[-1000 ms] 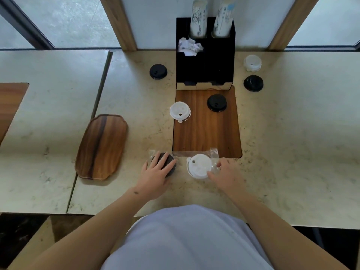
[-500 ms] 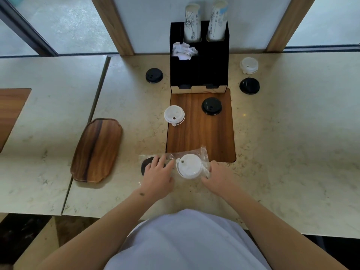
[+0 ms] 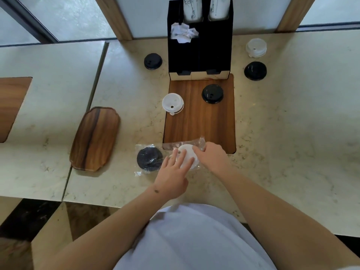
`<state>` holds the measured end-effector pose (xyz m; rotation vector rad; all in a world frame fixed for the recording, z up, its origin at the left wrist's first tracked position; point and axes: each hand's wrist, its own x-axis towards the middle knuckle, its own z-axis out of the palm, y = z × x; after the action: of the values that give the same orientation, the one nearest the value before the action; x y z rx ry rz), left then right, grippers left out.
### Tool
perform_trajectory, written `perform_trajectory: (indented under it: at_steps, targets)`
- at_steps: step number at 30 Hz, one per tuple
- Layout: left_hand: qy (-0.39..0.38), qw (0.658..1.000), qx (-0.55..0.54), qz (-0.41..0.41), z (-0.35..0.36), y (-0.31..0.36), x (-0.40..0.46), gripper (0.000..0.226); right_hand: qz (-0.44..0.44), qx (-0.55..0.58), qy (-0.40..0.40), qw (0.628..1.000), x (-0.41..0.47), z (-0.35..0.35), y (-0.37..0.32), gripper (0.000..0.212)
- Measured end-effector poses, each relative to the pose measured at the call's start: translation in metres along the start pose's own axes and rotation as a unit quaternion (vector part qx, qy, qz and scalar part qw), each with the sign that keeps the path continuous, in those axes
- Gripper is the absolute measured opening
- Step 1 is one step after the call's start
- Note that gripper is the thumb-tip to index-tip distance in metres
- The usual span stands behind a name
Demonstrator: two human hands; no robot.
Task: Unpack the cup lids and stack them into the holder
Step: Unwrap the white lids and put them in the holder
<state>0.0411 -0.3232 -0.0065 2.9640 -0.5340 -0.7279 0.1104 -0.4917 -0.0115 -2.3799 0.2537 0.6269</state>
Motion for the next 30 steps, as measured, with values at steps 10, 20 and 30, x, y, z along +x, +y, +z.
perform_trajectory:
  at_steps: [10,20,30]
  targets:
    - [-0.016,1.0,-0.014,-0.003,0.002,-0.001,0.002,0.076,-0.001,0.017,0.021,1.0,0.019,-0.002,-0.005,0.026]
    - [0.024,1.0,-0.006,0.005,0.017,-0.004,0.002,0.076,0.044,0.058,-0.012,0.997,0.011,0.001,0.021,0.021]
    - [0.013,1.0,-0.006,0.006,0.014,-0.005,0.002,0.078,0.057,0.145,-0.051,0.986,0.013,-0.025,0.05,0.026]
